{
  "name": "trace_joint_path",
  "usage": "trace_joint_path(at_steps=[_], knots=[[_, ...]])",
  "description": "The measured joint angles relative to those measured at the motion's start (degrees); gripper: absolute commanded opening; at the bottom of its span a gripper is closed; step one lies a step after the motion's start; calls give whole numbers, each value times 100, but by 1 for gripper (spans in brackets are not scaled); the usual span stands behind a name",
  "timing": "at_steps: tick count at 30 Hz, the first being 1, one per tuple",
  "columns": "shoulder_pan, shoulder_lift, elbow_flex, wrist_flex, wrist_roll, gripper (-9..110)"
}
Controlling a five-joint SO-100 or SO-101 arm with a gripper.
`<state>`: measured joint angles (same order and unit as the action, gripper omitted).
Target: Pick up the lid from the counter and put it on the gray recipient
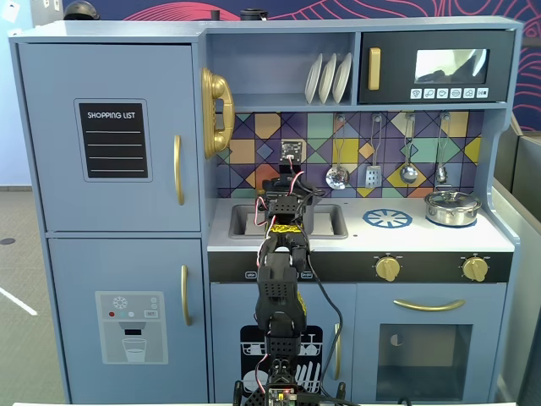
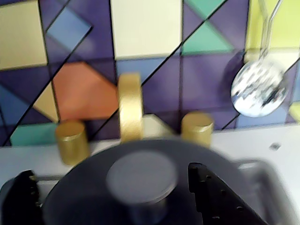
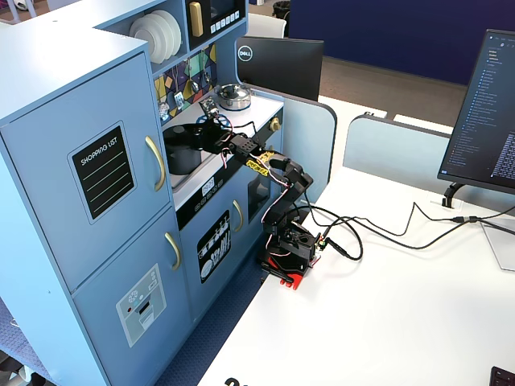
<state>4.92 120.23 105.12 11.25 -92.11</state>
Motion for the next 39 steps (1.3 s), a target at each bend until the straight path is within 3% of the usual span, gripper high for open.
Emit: trace_joint_path(at_steps=[3,8,16,23,28,39], knots=[[44,431,0,466,9,34],[-35,1872,211,2373,-158,27],[123,4931,2496,5757,-835,10],[193,5906,5045,5810,-809,0],[35,6117,6407,5370,-747,0],[-343,6196,6697,6662,-220,0]])
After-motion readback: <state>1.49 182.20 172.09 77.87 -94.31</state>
